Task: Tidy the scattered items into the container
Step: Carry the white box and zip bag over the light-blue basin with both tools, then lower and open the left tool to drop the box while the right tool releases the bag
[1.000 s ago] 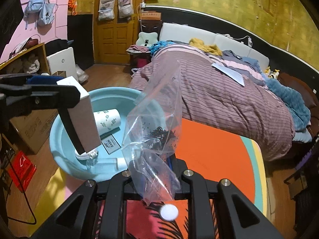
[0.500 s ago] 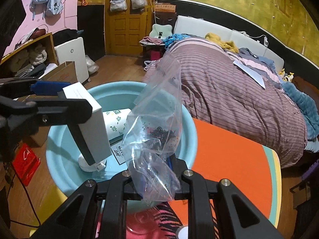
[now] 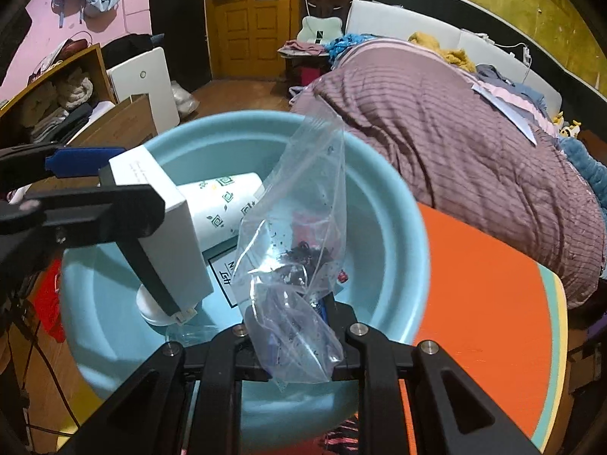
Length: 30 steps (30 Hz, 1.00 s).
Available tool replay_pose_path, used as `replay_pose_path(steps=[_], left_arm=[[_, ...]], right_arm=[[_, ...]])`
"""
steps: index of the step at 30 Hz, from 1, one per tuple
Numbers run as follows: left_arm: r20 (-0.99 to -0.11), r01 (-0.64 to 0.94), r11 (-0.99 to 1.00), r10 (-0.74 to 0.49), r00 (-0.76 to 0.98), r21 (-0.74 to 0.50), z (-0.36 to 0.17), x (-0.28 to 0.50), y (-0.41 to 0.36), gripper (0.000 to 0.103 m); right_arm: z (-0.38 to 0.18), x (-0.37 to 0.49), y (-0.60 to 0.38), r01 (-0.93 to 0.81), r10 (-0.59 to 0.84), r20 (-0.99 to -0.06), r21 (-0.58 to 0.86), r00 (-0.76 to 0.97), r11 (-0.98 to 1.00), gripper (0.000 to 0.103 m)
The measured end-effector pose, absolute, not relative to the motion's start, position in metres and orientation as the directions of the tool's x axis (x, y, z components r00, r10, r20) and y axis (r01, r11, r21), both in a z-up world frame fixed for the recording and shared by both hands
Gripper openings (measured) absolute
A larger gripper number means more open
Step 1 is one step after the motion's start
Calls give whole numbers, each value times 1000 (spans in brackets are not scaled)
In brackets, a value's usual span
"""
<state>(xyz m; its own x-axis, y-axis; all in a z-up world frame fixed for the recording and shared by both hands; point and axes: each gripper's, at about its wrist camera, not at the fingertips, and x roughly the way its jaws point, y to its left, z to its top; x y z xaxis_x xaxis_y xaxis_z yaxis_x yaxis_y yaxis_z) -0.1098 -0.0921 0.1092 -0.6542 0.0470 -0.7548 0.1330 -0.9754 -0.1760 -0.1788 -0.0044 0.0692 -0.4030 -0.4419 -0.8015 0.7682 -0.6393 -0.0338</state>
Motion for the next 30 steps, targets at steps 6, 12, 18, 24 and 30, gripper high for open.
replay_pose_path(steps=[6,12,18,24,30], left_arm=[[-778,136,-973,61,-625,-185,91,-116,-91,81],[-780,141,-969,73,-622,-202,84,-117,-96,81],[-777,129,-967,92,-623,-218,81,-114,-96,81],[-779,121,-960,126,-614,-251,73,-115,-98,83],[-779,120,-955,145,-610,-271,68,-117,-101,84]], right_arm=[[62,-182,-11,767,-419,-807,-65,-416,-638,18],[58,-185,-15,766,-385,-812,-115,-439,-633,18],[59,-186,-23,778,-387,-815,-120,-432,-616,19],[50,-188,-35,794,-382,-831,-113,-405,-597,19],[45,-190,-38,799,-381,-835,-109,-396,-591,19]])
